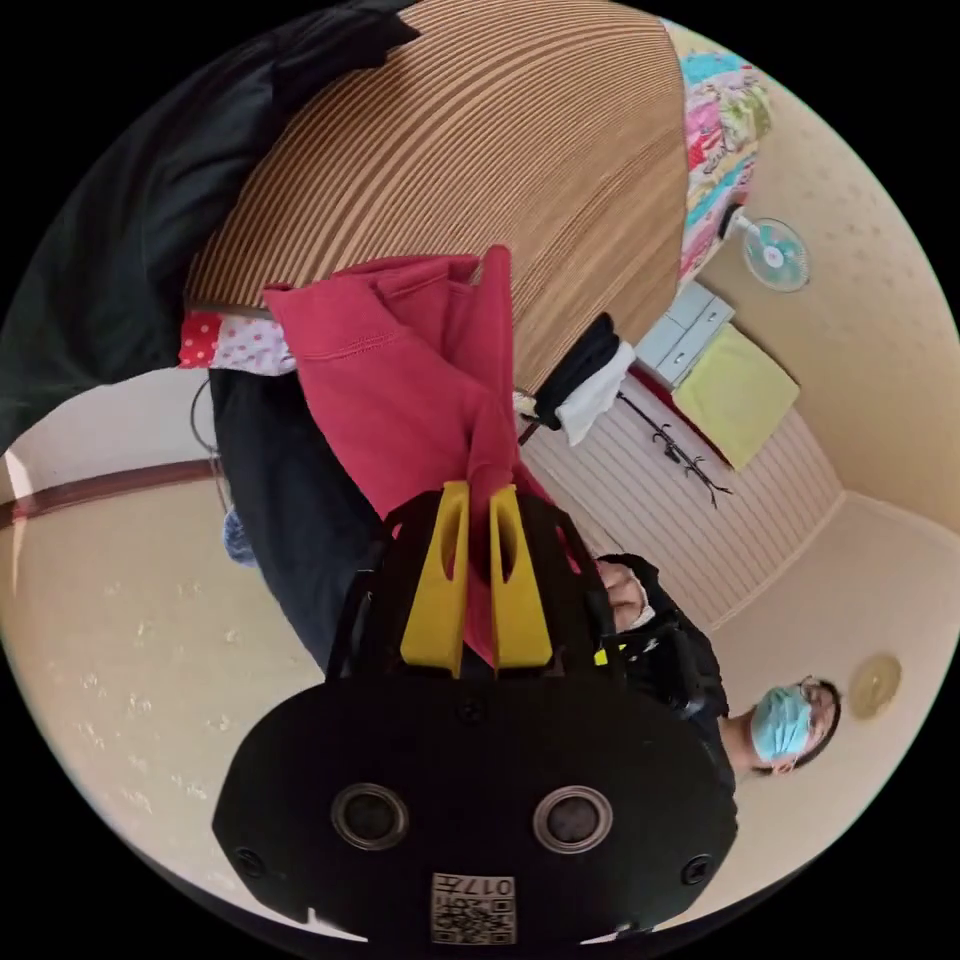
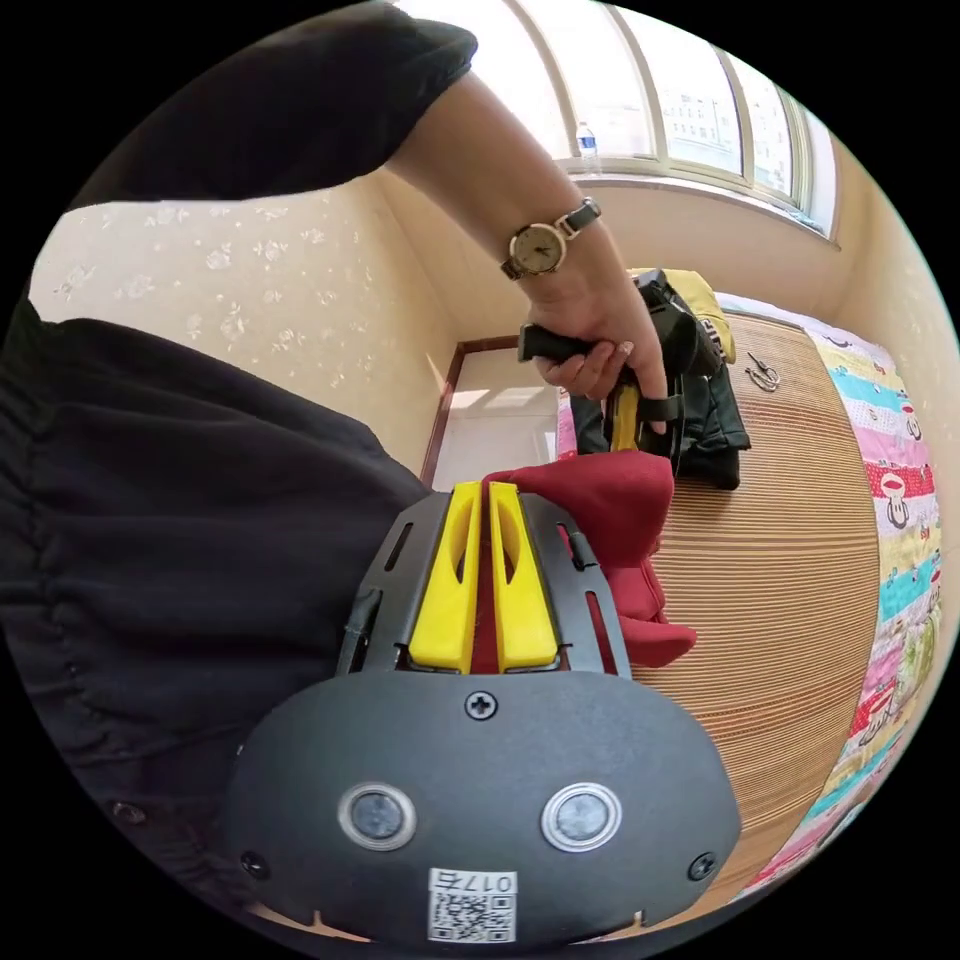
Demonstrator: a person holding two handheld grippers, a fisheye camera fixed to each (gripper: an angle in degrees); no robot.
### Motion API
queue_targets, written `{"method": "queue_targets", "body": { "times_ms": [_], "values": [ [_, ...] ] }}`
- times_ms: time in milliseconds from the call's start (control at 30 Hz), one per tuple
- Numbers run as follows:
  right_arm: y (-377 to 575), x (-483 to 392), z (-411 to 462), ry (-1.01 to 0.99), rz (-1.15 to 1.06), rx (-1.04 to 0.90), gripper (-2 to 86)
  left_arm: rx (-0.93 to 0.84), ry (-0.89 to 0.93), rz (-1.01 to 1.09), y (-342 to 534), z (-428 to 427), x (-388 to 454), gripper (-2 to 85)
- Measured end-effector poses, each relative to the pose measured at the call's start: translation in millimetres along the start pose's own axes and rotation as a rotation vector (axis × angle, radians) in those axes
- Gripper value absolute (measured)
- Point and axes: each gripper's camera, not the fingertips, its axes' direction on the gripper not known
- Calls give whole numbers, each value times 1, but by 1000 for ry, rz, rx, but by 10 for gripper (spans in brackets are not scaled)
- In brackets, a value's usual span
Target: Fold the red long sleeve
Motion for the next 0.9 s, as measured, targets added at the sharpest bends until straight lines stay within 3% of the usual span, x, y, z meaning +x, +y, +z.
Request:
{"method": "queue_targets", "body": {
  "times_ms": [33,100,133,200,267,300,433,500,567,633,700,767,900],
  "values": [
    [5,10,-22,-104,23,139,6,26,18,106,5,-2,11,29],
    [17,27,-63,-360,27,419,5,174,-47,513,40,-8,68,22],
    [24,38,-84,-436,42,532,5,221,-45,587,50,-9,81,20],
    [39,48,-113,-377,76,576,5,374,115,856,84,-12,120,11],
    [77,48,-165,-241,54,655,6,379,349,1095,105,-18,150,6],
    [90,47,-180,-211,53,677,7,321,467,1237,118,-23,175,5],
    [185,32,-273,48,131,820,21,123,614,1607,171,-50,255,5],
    [221,25,-301,172,199,860,36,-117,846,1813,200,-65,301,6],
    [255,22,-319,315,281,869,63,-229,950,1912,219,-74,333,7],
    [272,26,-325,365,343,892,82,-288,942,1973,238,-75,359,7],
    [278,32,-325,377,375,904,113,-364,867,1956,254,-57,384,8],
    [269,42,-309,396,374,846,151,-385,914,1898,258,-37,386,8],
    [236,55,-259,109,228,692,187,-318,1107,1791,266,-20,373,7]
  ]
}}
